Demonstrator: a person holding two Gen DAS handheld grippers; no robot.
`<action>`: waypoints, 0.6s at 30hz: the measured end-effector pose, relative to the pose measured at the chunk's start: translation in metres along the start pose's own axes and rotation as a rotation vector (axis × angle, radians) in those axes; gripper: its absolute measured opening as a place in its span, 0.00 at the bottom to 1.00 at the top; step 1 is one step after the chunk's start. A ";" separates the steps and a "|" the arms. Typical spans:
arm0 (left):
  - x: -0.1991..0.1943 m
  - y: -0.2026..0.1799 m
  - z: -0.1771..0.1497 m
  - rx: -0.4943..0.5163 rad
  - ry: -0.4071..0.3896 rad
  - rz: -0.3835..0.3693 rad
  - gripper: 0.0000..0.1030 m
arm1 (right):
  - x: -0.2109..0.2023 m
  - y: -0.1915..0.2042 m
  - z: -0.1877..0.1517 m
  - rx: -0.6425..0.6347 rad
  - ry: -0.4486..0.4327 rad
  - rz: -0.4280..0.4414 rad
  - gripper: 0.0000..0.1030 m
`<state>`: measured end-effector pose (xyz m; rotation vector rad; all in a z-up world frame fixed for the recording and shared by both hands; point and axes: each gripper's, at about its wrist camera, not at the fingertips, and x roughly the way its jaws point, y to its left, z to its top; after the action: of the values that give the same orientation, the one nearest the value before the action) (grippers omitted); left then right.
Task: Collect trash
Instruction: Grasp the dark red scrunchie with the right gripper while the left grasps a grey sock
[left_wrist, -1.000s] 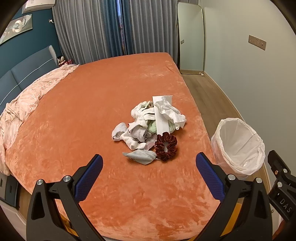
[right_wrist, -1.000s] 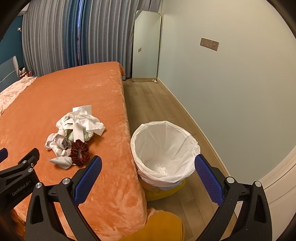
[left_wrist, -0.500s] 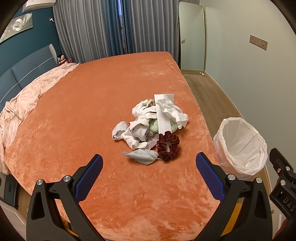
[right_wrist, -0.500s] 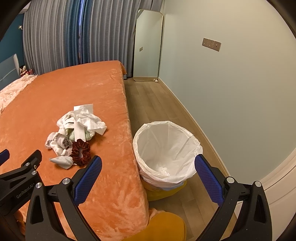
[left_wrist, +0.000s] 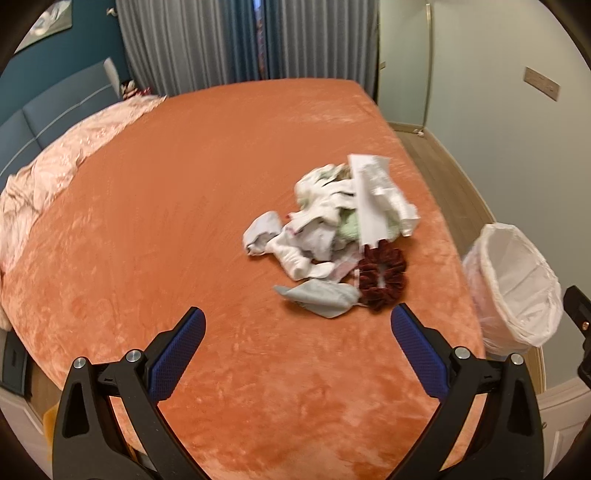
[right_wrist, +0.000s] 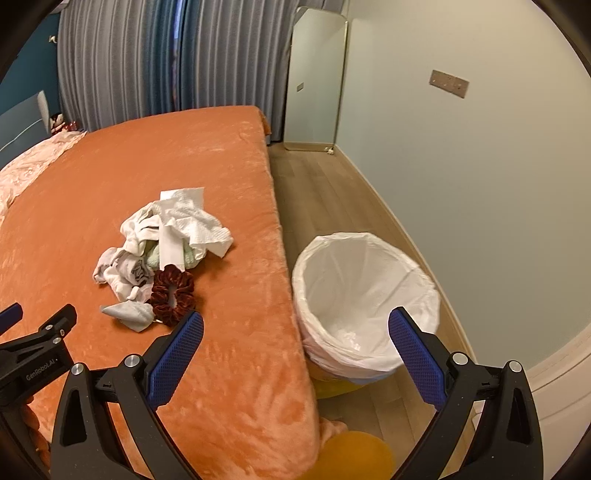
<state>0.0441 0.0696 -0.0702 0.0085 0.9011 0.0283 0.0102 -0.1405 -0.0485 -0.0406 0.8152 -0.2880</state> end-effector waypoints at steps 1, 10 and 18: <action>0.007 0.004 0.000 -0.005 0.009 -0.007 0.93 | 0.004 0.003 0.000 0.001 0.006 0.004 0.93; 0.077 0.023 0.004 -0.070 0.118 -0.070 0.93 | 0.061 0.041 0.007 -0.006 0.062 0.083 0.93; 0.142 0.013 0.006 -0.140 0.255 -0.151 0.85 | 0.121 0.078 0.008 -0.020 0.129 0.139 0.89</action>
<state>0.1370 0.0868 -0.1773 -0.1971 1.1510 -0.0490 0.1126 -0.0990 -0.1404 0.0160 0.9449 -0.1527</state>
